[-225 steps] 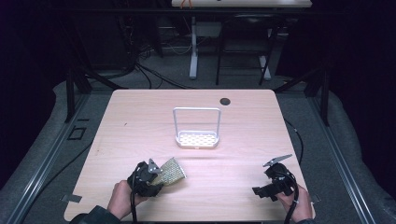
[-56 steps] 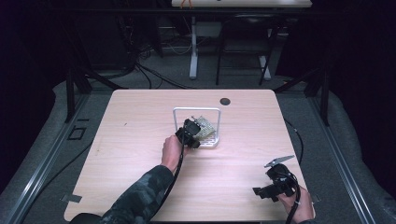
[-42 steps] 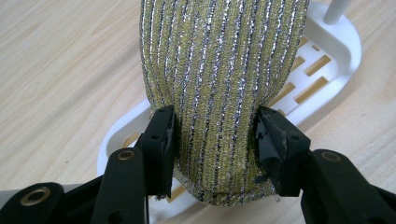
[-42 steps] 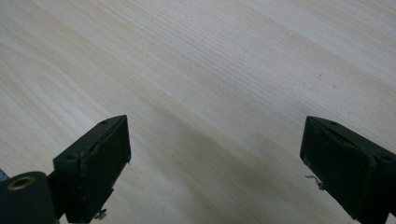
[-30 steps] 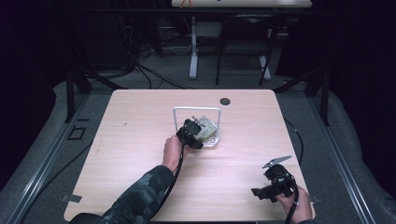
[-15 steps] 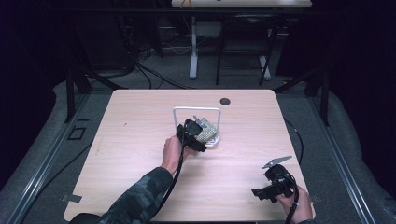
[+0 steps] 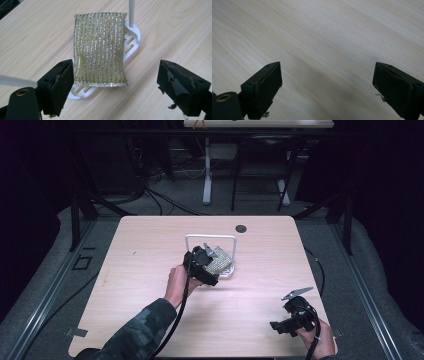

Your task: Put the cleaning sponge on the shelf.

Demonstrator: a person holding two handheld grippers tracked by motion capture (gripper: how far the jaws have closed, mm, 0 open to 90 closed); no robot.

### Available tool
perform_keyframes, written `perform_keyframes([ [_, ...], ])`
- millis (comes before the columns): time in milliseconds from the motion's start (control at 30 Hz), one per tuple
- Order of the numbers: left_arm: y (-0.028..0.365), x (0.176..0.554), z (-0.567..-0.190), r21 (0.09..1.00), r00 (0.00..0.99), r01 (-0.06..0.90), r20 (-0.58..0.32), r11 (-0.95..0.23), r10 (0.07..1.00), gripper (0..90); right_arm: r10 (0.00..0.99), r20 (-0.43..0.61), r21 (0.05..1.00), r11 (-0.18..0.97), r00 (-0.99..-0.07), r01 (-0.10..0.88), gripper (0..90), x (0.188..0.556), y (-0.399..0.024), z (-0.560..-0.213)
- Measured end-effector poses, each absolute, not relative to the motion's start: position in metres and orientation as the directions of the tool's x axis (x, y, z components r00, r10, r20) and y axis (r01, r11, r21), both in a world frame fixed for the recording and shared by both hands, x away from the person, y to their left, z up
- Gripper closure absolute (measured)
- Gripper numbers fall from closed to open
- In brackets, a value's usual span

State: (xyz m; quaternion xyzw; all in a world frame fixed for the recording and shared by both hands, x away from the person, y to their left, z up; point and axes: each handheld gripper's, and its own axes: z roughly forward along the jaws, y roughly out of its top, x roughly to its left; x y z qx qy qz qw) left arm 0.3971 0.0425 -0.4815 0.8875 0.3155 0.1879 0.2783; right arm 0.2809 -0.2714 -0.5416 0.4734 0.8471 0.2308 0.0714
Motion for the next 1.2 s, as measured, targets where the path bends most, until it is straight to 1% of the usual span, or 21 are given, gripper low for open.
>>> perform_keyframes([
  [267, 0.064, 0.381, -0.462, 0.630, 0.741, 0.438, 0.151, -0.641, 0.655, 8.5, 0.835, 0.099, 0.453, 0.447, -0.542, 0.771, 8.2, 0.281, -0.270, -0.541],
  [433, 0.078, 0.376, -0.455, 0.630, 0.742, 0.446, 0.137, -0.636, 0.656, 7.2, 0.834, 0.099, 0.454, 0.447, -0.543, 0.770, 8.3, 0.281, -0.271, -0.542],
  [500, 0.086, 0.373, -0.454, 0.625, 0.738, 0.450, 0.143, -0.638, 0.660, 5.3, 0.835, 0.105, 0.460, 0.441, -0.541, 0.771, 8.3, 0.281, -0.270, -0.543],
  [600, 0.097, 0.367, -0.454, 0.626, 0.730, 0.456, 0.144, -0.633, 0.668, 1.5, 0.829, 0.087, 0.454, 0.461, -0.552, 0.763, 8.3, 0.281, -0.271, -0.543],
  [667, 0.107, 0.361, -0.454, 0.623, 0.726, 0.466, 0.137, -0.629, 0.674, 0.4, 0.834, 0.099, 0.454, 0.447, -0.542, 0.771, 8.4, 0.281, -0.270, -0.543],
  [800, 0.123, 0.350, -0.458, 0.613, 0.730, 0.472, 0.133, -0.634, 0.671, 0.3, 0.836, 0.092, 0.452, 0.449, -0.541, 0.770, 8.4, 0.281, -0.271, -0.543],
  [1000, 0.152, 0.335, -0.470, 0.624, 0.703, 0.503, 0.107, -0.598, 0.703, 0.2, 0.837, 0.096, 0.449, 0.446, -0.538, 0.774, 8.4, 0.280, -0.269, -0.543],
  [1200, 0.173, 0.323, -0.487, 0.591, 0.689, 0.548, 0.082, -0.591, 0.720, 0.2, 0.837, 0.096, 0.451, 0.446, -0.539, 0.773, 8.7, 0.280, -0.270, -0.543],
])
